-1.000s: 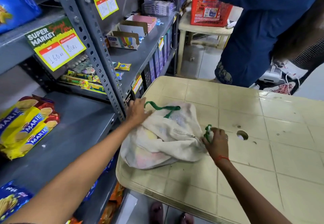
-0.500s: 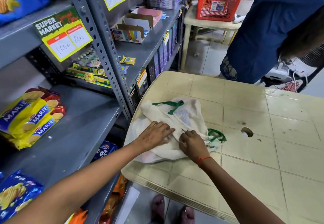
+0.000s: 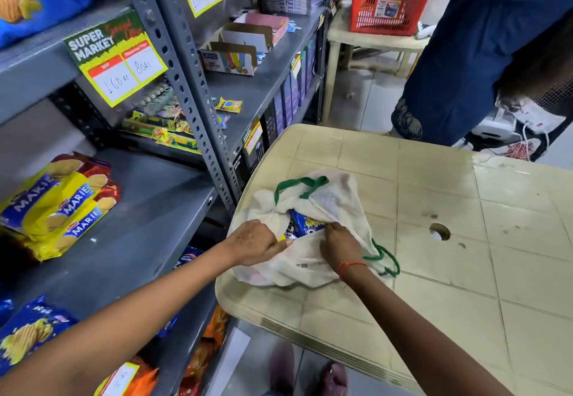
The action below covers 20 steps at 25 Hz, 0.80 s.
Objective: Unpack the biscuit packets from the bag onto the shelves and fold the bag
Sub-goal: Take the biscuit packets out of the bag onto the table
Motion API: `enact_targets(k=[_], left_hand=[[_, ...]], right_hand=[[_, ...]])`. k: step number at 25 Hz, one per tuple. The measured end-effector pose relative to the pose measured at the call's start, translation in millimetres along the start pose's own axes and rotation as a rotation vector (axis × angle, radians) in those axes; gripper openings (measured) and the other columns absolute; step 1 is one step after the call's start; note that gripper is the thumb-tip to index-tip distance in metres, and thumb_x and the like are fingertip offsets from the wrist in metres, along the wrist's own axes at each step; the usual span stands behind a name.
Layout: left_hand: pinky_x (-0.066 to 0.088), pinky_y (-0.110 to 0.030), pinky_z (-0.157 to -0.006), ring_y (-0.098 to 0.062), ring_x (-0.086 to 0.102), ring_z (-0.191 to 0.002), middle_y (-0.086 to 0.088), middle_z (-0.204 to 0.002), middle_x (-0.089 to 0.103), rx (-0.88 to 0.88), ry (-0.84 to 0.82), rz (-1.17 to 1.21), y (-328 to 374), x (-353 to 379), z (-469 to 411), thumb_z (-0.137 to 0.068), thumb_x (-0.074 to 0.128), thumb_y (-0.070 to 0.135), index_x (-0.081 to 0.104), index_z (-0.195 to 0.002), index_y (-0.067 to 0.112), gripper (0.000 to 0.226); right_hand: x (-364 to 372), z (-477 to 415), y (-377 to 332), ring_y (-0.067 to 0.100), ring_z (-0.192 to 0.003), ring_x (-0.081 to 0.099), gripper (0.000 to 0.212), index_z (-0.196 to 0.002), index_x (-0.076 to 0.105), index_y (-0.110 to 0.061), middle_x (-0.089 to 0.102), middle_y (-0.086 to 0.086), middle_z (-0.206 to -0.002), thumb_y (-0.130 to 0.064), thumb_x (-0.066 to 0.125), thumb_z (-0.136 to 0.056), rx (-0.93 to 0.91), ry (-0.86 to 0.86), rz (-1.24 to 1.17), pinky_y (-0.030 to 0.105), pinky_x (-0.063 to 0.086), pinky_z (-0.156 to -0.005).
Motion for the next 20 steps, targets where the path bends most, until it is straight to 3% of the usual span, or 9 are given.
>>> enact_targets(k=[3, 6, 10, 12, 13, 16, 18, 20], left_hand=[[0.042, -0.032, -0.072, -0.031, 0.066, -0.086, -0.013, -0.091, 0.072, -0.143, -0.186, -0.188, -26, 18, 13, -0.086, 0.045, 0.059, 0.066, -0.087, 0.008, 0.055], [0.048, -0.036, -0.087, -0.028, 0.060, -0.109, -0.007, -0.116, 0.062, -0.319, -0.282, -0.142, -47, 32, 33, -0.075, 0.061, 0.058, 0.054, -0.120, 0.014, 0.063], [0.044, -0.035, -0.081, -0.026, 0.054, -0.110, -0.006, -0.113, 0.059, -0.103, 0.051, 0.110, -9, 1, 0, -0.088, 0.051, 0.037, 0.054, -0.115, 0.017, 0.034], [0.039, -0.035, -0.100, -0.026, 0.044, -0.129, -0.008, -0.141, 0.047, -0.047, 0.019, 0.111, -2, 3, -24, -0.092, 0.048, 0.038, 0.042, -0.137, 0.020, 0.048], [0.032, -0.037, -0.111, -0.026, 0.031, -0.140, -0.009, -0.155, 0.029, -0.086, -0.049, 0.084, -9, 9, -35, -0.090, 0.049, 0.048, 0.028, -0.146, 0.024, 0.064], [0.003, -0.050, -0.122, -0.033, -0.009, -0.148, -0.016, -0.158, -0.021, -0.294, -0.227, 0.025, -58, 15, -54, -0.069, 0.052, 0.077, -0.007, -0.150, 0.036, 0.108], [0.000, -0.058, -0.119, -0.037, -0.014, -0.147, -0.020, -0.155, -0.027, -0.450, -0.255, -0.018, -94, 8, -58, -0.066, 0.052, 0.080, -0.013, -0.149, 0.034, 0.115], [0.007, -0.058, -0.116, -0.039, -0.002, -0.147, -0.023, -0.158, -0.012, -0.554, -0.176, -0.003, -108, -7, -60, -0.074, 0.056, 0.068, 0.007, -0.151, 0.029, 0.100]], right_hand=[[-7, -3, 34, 0.035, -0.123, 0.046, 0.058, -0.135, 0.034, 0.001, 0.041, 0.022, -0.138, -0.024, 0.055, -0.086, 0.135, 0.030, 0.052, 0.043, 0.046, -0.094], [-10, -8, 73, 0.036, -0.121, 0.050, 0.079, -0.135, 0.035, -0.001, 0.041, 0.022, -0.136, -0.036, 0.072, -0.075, 0.296, -0.083, 0.064, 0.044, 0.049, -0.093], [-27, -33, 37, 0.034, -0.114, 0.050, 0.038, -0.114, 0.055, -0.007, 0.063, 0.016, -0.120, -0.031, 0.054, -0.084, 0.059, 0.063, 0.092, 0.039, 0.047, -0.088], [-21, -44, 27, 0.035, -0.123, 0.044, 0.042, -0.127, 0.047, -0.005, 0.051, 0.019, -0.134, -0.022, 0.051, -0.088, -0.014, 0.034, 0.037, 0.039, 0.040, -0.099], [-17, -49, 28, 0.036, -0.129, 0.039, 0.052, -0.135, 0.038, -0.005, 0.041, 0.021, -0.142, -0.021, 0.053, -0.088, -0.017, 0.000, 0.002, 0.039, 0.036, -0.104], [-21, -71, 41, 0.037, -0.132, 0.039, 0.083, -0.146, 0.017, -0.011, 0.022, 0.020, -0.151, -0.031, 0.066, -0.082, 0.041, -0.046, -0.109, 0.045, 0.042, -0.103], [-27, -87, 44, 0.036, -0.126, 0.047, 0.085, -0.147, 0.018, -0.018, 0.026, 0.016, -0.151, -0.036, 0.067, -0.080, 0.057, -0.082, -0.089, 0.045, 0.047, -0.095], [-35, -96, 40, 0.035, -0.118, 0.055, 0.065, -0.136, 0.041, -0.016, 0.049, 0.016, -0.139, -0.042, 0.065, -0.081, 0.052, -0.055, -0.009, 0.041, 0.048, -0.089]])
Point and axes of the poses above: each hand's wrist, its own z-axis away from the middle knuckle, its own x-axis out of the palm, y = z × x, the point moved 10 cm from there along -z, towards the middle knuckle
